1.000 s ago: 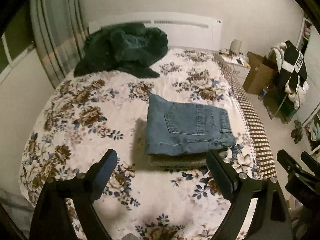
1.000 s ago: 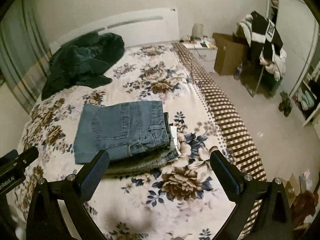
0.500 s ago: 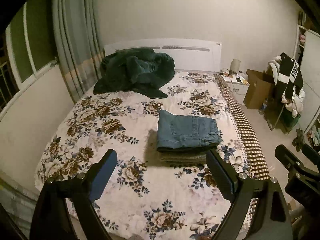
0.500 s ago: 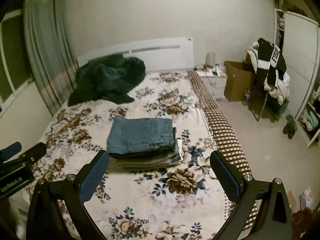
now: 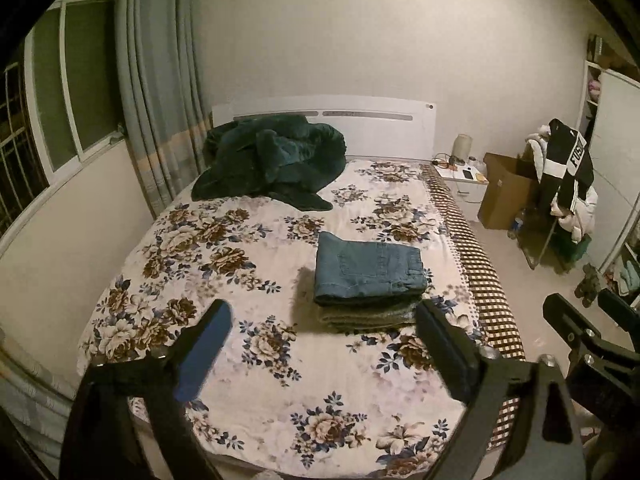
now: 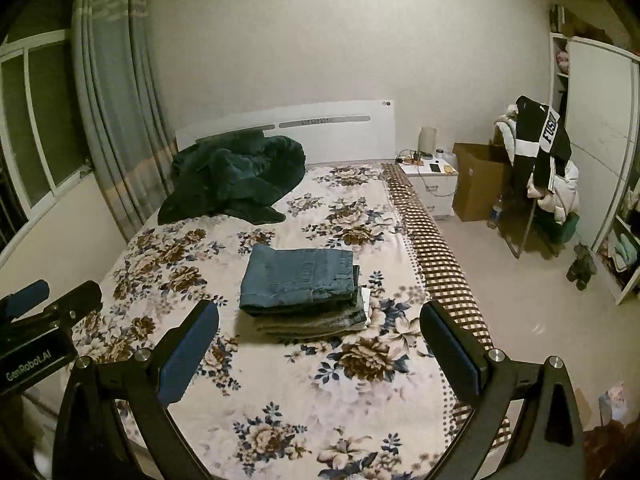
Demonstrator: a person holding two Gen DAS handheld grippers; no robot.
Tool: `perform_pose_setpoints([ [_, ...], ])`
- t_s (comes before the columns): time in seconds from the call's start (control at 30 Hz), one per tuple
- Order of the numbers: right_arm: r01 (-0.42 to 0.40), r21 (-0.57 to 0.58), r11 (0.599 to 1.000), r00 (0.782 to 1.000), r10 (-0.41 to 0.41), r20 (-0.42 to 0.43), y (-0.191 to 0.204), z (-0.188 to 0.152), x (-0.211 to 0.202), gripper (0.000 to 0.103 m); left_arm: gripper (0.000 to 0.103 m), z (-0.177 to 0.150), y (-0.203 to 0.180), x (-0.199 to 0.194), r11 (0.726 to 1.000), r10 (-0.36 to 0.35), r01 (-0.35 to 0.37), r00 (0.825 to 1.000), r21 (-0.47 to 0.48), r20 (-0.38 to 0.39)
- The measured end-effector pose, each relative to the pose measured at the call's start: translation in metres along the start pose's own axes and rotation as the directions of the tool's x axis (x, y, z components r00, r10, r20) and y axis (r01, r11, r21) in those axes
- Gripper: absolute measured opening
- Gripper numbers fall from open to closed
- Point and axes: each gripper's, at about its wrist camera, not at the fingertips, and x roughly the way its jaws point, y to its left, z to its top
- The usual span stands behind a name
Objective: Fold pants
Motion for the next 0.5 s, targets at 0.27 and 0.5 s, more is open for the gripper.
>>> perform_pose_setpoints([
  [0.27,0.025,-0.007,1.000,1.000,-0.025,0.016,0.011,0.001,-0.020,0.103,0.103,-0.006,0.007,-0.011,1.000,-0.004,0.004,1.000,-0.004,0.017],
  [0.5,0.029,-0.006,1.000,0.999,-0.029,0.021,0.016,0.003,-0.022,0.103,0.103,-0.012,0.012,-0.013,1.000,0.006,-0.006,1.000,-0.005,0.001],
])
